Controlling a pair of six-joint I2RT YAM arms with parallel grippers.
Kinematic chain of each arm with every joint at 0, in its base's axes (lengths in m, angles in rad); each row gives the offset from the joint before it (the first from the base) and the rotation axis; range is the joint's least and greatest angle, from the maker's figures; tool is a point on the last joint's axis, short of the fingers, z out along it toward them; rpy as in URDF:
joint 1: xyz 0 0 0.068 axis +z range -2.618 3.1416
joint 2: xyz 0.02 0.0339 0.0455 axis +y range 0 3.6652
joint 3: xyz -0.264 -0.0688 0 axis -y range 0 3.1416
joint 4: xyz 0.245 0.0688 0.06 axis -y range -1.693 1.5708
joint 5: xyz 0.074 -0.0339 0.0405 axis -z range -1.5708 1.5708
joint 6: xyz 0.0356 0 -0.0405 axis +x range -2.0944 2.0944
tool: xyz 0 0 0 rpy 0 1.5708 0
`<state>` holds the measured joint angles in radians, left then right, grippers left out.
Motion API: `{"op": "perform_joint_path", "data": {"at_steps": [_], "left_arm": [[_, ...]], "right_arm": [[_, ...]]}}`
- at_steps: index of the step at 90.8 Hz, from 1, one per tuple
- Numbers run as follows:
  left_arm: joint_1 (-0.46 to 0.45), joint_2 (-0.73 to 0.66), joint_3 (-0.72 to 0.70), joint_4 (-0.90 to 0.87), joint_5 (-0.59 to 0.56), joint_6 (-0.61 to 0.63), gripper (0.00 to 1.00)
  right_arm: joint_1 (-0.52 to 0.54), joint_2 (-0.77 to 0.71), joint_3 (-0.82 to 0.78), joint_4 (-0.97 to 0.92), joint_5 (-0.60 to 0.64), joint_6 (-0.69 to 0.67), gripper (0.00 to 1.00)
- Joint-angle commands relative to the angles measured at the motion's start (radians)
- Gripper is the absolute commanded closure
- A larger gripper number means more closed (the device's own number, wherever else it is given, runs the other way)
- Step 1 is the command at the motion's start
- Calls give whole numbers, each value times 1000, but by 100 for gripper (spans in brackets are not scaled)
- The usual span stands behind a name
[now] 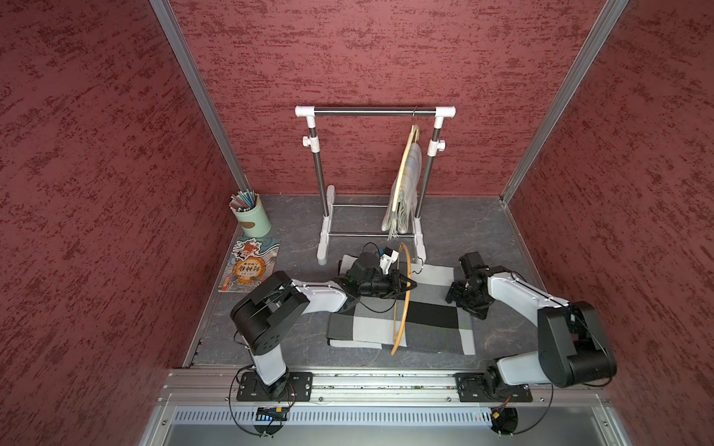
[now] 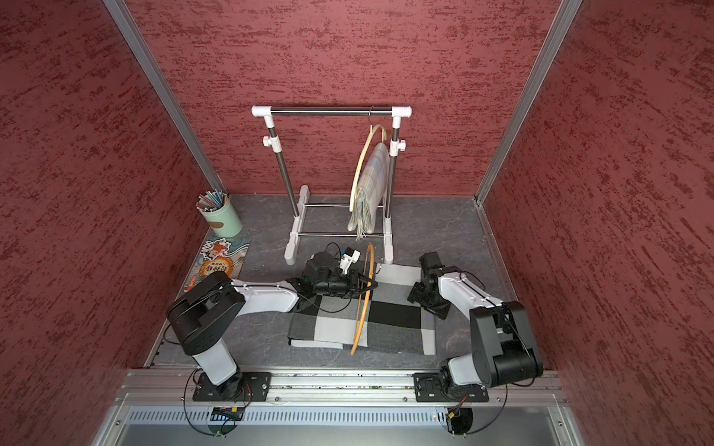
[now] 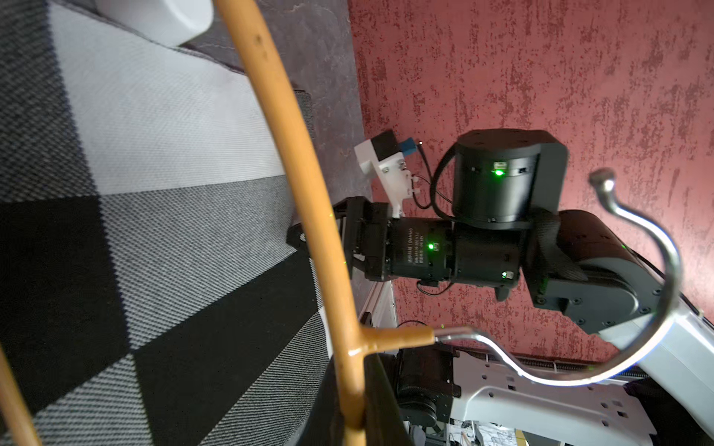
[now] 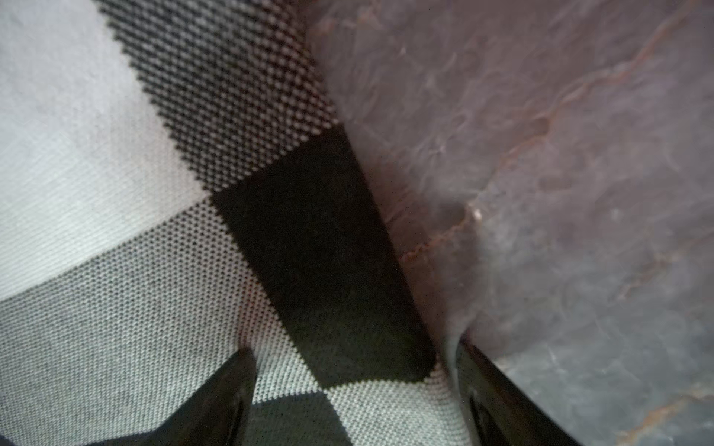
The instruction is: Hang the scarf on the hanger
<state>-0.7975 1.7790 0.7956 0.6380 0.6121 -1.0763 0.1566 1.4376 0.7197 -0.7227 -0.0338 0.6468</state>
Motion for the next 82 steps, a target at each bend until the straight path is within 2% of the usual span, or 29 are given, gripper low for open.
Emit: {"op": "perform_joint_path", "data": {"at_steps": [1,17,28,32,41,50,61,68,82], "left_arm": [[-8,13,2,152,35,-24,100],[-3,38,-26,174,41,-23,100],[7,58,-67,233,44,-44,100],[11,68,-82,259,46,-56,100],[21,76,-114,293,46,-64,100],[32,68,-146,307,45,-64,100],[41,67,-165,335,51,-68,100],[43,76,-168,355,58,-78,100],[51,100,-190,456,71,-114,100]], "right_arm": [[-16,50,-7,65,-26,-8,20],[-21,64,3,57,-66,-41,34],[-21,77,17,61,-126,-56,47],[-21,83,20,68,-153,-60,55],[-20,70,31,90,-221,-74,80],[-13,-4,46,100,-351,-72,100],[36,-88,81,130,-548,-20,100],[134,-114,81,207,-632,80,100],[340,-52,93,412,-619,249,100]]}}
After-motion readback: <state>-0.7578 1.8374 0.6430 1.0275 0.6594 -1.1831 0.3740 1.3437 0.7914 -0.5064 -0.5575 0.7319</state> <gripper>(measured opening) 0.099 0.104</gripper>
